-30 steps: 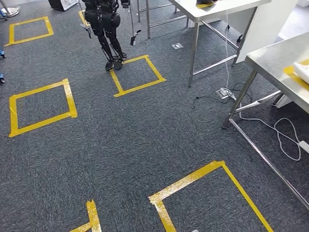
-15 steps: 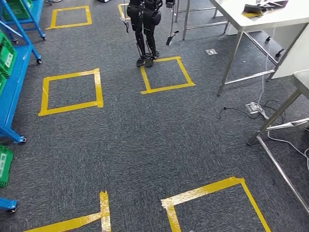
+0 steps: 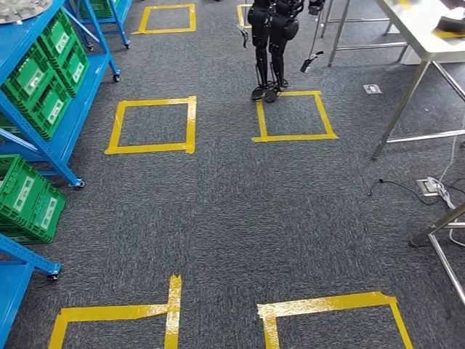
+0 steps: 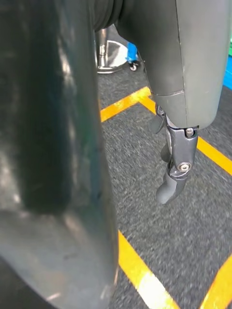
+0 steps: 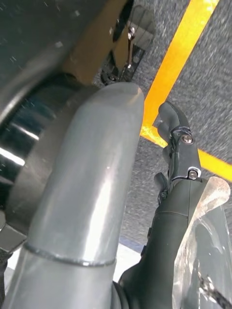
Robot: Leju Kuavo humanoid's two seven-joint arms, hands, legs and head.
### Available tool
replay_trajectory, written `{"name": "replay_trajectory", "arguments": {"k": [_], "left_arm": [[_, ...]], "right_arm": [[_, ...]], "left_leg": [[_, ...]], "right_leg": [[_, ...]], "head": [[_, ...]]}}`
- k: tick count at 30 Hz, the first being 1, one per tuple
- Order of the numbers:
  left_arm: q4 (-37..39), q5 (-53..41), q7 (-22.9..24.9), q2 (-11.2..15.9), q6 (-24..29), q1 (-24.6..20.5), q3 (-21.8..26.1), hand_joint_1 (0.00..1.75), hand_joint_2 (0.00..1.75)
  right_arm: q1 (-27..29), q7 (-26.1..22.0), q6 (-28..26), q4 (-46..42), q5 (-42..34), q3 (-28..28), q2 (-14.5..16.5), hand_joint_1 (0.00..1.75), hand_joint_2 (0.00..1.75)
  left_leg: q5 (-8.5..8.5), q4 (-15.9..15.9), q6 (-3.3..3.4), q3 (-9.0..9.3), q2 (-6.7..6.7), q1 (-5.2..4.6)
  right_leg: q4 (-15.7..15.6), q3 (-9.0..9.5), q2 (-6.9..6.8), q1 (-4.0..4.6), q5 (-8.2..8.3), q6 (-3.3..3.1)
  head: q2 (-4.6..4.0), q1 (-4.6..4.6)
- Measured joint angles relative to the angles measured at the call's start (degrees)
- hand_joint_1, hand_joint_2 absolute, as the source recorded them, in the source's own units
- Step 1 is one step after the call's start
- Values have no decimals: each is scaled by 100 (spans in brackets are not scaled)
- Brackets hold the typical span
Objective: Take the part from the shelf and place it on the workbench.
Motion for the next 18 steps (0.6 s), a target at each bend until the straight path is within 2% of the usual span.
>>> {"name": "replay_trajectory", "arguments": {"k": [2,3,5,6,8,9,10,11,12,13,14,15,16,17,18], "left_arm": [[0,-19,24,-1,2,-19,14,0,0],[0,-22,28,-1,4,-26,19,0,0],[0,-25,31,2,15,-14,33,0,0],[0,-27,31,3,23,-1,40,0,0],[0,-46,31,1,40,1,50,0,0],[0,-60,31,-4,45,-6,52,0,0],[0,-74,31,-9,47,-16,52,0,0],[0,-83,31,-14,48,-20,52,0,0],[0,-85,31,-17,50,-18,52,0,0],[0,-85,32,-16,52,-14,52,0,0],[0,-85,33,-16,55,-11,53,0,0],[0,-86,36,-18,52,-11,54,0,0],[0,-87,43,-19,48,-16,54,0,0],[0,-89,53,-21,41,-22,55,0,0],[0,-91,65,-21,34,-26,55,0,0]], "right_arm": [[-5,-3,8,0,28,0,0,0,0],[-11,-3,11,0,40,0,0,0,0],[-41,-3,15,-2,52,0,1,0,0],[-58,-3,16,-3,54,0,1,0,0],[-71,-2,17,-4,55,0,2,0,0],[-67,0,19,-4,56,0,2,0,0],[-57,3,21,-3,56,0,2,0,0],[-47,6,22,-3,56,0,1,0,0],[-34,9,23,-2,56,0,1,0,0],[-24,10,25,-2,56,0,1,0,0],[-17,10,25,-2,56,0,1,0,0],[-14,9,25,-2,57,0,1,0,0],[-11,8,25,-2,57,0,1,0,0],[-10,5,25,-1,58,0,1,0,0],[-8,3,25,-1,58,0,2,0,0]], "left_leg": [[170,-584,46,292,257,-39],[161,-681,81,333,319,-66],[156,-705,164,323,215,-90],[165,-717,199,326,151,-88],[189,-744,272,332,17,-68],[193,-747,295,328,-53,-64],[193,-747,314,325,-132,-66],[193,-747,322,327,-218,-70],[192,-746,325,331,-308,-75],[191,-745,326,339,-399,-78],[191,-744,324,348,-488,-78],[188,-742,319,355,-573,-74],[183,-730,302,352,-652,-80],[185,-721,276,337,-728,-78],[190,-715,242,315,-794,-72]], "right_leg": [[12,30,-127,29,-50,65],[12,48,-188,42,-69,98],[0,87,-304,42,-98,160],[24,92,-267,28,-138,193],[363,-63,38,3,-368,237],[719,-236,242,-5,-547,242],[1139,-450,374,-5,-715,239],[1490,-646,435,-3,-816,234],[1674,-774,463,-1,-811,226],[1632,-801,478,-1,-691,215],[1365,-717,513,-4,-479,203],[971,-569,625,-14,-243,193],[590,-414,795,-33,-77,184],[305,-280,944,-48,17,179],[151,-203,1054,-56,37,171]], "head": [[0,4],[0,12],[0,27],[0,38],[0,65],[0,84],[0,90],[0,91],[0,91],[0,90],[0,90],[0,91],[0,90],[0,89],[0,88]]}}
